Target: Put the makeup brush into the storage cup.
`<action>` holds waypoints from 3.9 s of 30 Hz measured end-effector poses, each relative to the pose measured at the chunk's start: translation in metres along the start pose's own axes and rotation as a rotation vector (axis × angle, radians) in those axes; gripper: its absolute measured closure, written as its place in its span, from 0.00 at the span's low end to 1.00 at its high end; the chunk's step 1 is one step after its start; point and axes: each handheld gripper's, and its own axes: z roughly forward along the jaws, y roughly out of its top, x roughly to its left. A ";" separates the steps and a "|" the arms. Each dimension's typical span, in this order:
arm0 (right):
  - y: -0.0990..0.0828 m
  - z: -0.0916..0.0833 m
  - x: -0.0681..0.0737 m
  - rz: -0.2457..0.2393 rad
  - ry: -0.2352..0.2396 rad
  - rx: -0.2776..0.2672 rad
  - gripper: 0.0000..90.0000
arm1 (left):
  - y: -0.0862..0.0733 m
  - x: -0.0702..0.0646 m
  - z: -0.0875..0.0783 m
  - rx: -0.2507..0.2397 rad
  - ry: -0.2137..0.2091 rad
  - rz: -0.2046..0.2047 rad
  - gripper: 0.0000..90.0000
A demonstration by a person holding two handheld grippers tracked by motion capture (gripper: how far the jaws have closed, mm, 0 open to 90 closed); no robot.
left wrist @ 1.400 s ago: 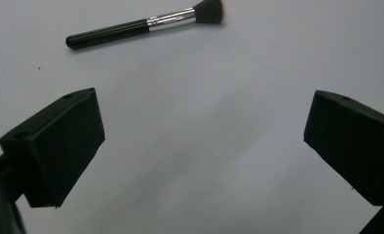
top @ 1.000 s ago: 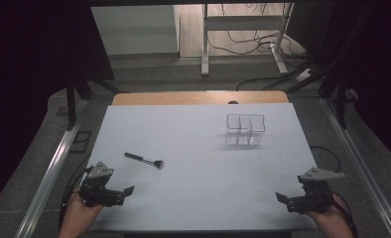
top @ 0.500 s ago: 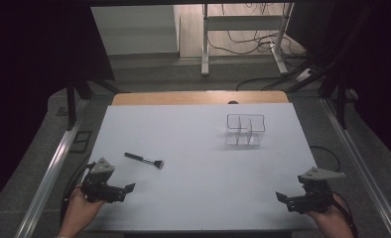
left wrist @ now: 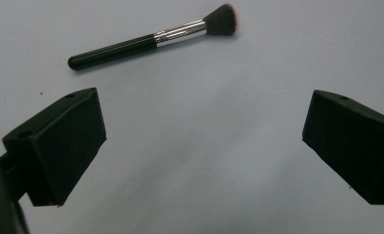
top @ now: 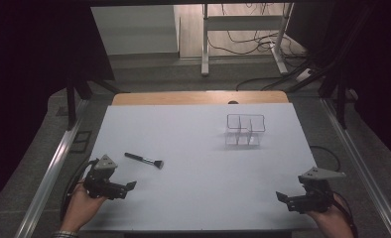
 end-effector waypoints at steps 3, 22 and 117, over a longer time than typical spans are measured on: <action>0.000 0.000 0.000 0.001 0.002 0.004 0.00 | 0.001 0.001 0.002 0.009 -0.002 0.003 0.03; 0.001 0.001 0.003 -0.015 -0.015 0.009 0.00 | 0.013 0.012 0.007 0.029 0.003 0.022 0.02; -0.002 0.004 0.001 -0.015 -0.018 0.033 0.00 | 0.096 0.055 0.076 0.246 -0.086 0.109 0.02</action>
